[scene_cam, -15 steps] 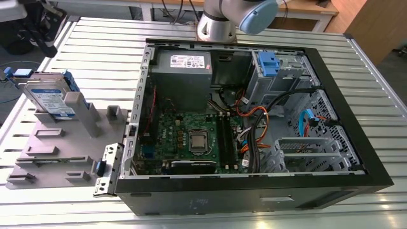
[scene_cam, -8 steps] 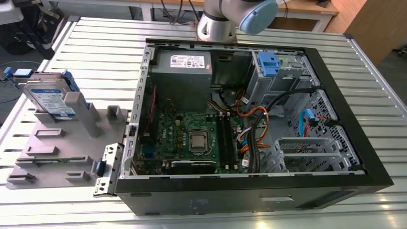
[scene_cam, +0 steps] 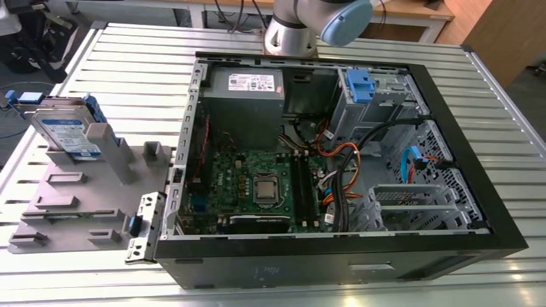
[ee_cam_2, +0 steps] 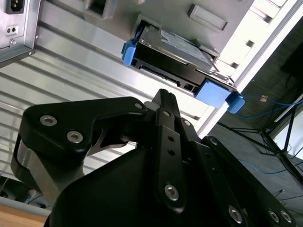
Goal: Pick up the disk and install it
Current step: 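Reach for the disk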
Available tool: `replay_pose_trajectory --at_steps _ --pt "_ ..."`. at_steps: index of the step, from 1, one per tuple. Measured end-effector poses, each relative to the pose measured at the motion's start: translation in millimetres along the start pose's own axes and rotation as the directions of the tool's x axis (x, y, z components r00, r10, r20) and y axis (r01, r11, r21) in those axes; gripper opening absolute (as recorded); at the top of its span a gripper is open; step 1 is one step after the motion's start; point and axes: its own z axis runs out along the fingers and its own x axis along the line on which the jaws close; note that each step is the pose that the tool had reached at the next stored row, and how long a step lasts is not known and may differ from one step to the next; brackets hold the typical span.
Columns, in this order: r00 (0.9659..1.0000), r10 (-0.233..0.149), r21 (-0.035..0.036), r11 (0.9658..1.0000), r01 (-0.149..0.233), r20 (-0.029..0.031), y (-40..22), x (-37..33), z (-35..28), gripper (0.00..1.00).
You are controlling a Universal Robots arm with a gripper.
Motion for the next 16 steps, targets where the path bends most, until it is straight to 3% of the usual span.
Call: replay_pose_trajectory --at_steps 16 --pt "1.0000 0.000 0.0139 0.9999 0.000 0.0008 -16.3 5.7 6.4 0.11"
